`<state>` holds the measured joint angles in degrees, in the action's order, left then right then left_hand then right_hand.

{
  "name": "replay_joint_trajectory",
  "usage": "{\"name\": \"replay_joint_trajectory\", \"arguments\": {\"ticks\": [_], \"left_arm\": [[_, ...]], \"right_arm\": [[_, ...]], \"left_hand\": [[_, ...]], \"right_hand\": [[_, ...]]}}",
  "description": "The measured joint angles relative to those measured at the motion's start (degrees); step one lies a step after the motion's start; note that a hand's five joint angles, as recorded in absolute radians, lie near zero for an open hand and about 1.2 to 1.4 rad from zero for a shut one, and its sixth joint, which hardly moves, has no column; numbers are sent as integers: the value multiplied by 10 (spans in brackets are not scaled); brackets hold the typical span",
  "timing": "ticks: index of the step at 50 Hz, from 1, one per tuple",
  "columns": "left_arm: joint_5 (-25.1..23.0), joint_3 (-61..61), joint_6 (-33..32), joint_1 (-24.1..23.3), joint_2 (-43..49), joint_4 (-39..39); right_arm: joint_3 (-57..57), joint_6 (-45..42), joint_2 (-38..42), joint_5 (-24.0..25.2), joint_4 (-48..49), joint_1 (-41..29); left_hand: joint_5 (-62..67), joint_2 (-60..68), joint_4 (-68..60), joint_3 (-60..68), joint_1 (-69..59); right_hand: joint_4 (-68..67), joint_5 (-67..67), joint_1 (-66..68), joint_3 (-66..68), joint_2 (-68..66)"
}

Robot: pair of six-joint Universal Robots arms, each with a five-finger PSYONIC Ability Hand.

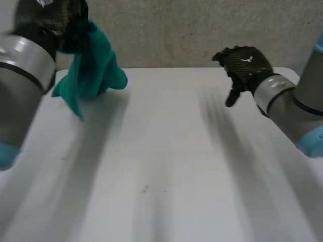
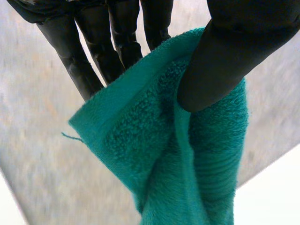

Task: Fold the towel.

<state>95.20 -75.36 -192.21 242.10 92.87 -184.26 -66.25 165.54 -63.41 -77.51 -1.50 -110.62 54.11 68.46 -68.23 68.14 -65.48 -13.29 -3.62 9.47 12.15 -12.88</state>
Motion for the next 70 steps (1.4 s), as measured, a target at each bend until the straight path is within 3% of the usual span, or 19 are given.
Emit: {"name": "replay_joint_trajectory", "arguments": {"ticks": [4, 8, 13, 19, 20, 24, 26, 32, 36, 42, 47, 51, 58, 61, 64, 65, 66, 68, 70], "left_arm": [[-12, -3, -1, -7, -31, 10], [-37, -6, -1, -18, -97, 36], [-41, -7, 0, -19, -115, 50], [-37, -13, 1, -20, -120, 57], [-36, -14, 1, -20, -120, 58], [-35, -16, 0, -20, -119, 58], [-34, -16, 0, -20, -118, 58], [-35, -13, 0, -12, -106, 54], [-36, -7, 0, 3, -89, 42], [-36, -11, 3, 27, -51, -1], [-38, -37, 4, 31, -6, -33], [-38, -64, 5, 30, 33, -42], [-36, -161, 1, 29, 157, -45], [-36, -197, -1, 29, 179, -42], [-37, -216, -3, 30, 182, -37], [-38, -221, -3, 30, 181, -35], [-39, -228, -4, 30, 175, -30], [-40, -233, -6, 29, 156, -18], [-41, -233, -8, 27, 141, -9]], "right_arm": [[33, 42, 30, 32, -2, 0], [162, 223, 152, 165, -14, -14], [244, 341, 244, 233, -24, -71], [287, 395, 308, 235, -26, -126], [294, 400, 320, 225, -25, -136], [305, 401, 331, 194, -24, -143], [308, 398, 329, 179, -24, -141], [307, 360, 257, 112, -26, -93], [268, 298, 159, 76, -22, -45], [145, 140, -31, 40, -4, -10], [45, 35, -110, 38, -18, -16], [-12, -17, -122, 39, -39, -30], [-127, -106, -46, 27, -91, -95], [-142, -115, -13, 21, -115, -105], [-144, -117, 1, 19, -132, -107], [-144, -117, 3, 18, -136, -107], [-142, -117, 4, 17, -142, -107], [-134, -116, -4, 16, -149, -105], [-129, -115, -13, 15, -150, -102]], "left_hand": [[0, 0, 0, 0, 0], [0, 1, -2, 0, 0], [0, 1, -2, 0, 0], [0, 1, -2, 0, 0], [0, 1, -2, 0, 0], [0, 1, -3, 0, 0], [0, 1, -3, 0, 0], [0, 1, -3, 2, 0], [0, 1, -3, 2, 0], [0, 2, -3, 2, 0], [0, 2, -3, 2, 0], [0, 2, -3, 2, 0], [0, 2, -3, 2, 0], [0, 2, -3, 2, 0], [-85, -137, 124, -123, 113], [-222, -275, 263, -269, 268], [-222, -275, 263, -269, 268], [-399, -436, 438, -431, 425], [-428, -467, 467, -461, 439]], "right_hand": [[0, 0, 0, 0, 0], [0, 0, 0, 0, 0], [0, 0, 0, -2, 0], [-75, -71, 86, 80, -76], [-294, -275, 311, 300, -316], [-521, -494, 458, 529, -531], [-529, -500, 458, 537, -537], [-548, -509, 458, 553, -543], [-548, -509, 458, 553, -543], [-548, -509, 458, 553, -543], [-548, -510, 458, 557, -543], [-548, -514, 458, 557, -543], [-544, -515, 457, 552, -540], [-381, -379, 322, 391, -382], [-248, -247, 216, 249, -239], [-248, -247, 216, 249, -239], [-102, -98, 109, 114, -106], [-72, -68, 89, 88, -87], [-66, -62, 84, 83, -83]]}}
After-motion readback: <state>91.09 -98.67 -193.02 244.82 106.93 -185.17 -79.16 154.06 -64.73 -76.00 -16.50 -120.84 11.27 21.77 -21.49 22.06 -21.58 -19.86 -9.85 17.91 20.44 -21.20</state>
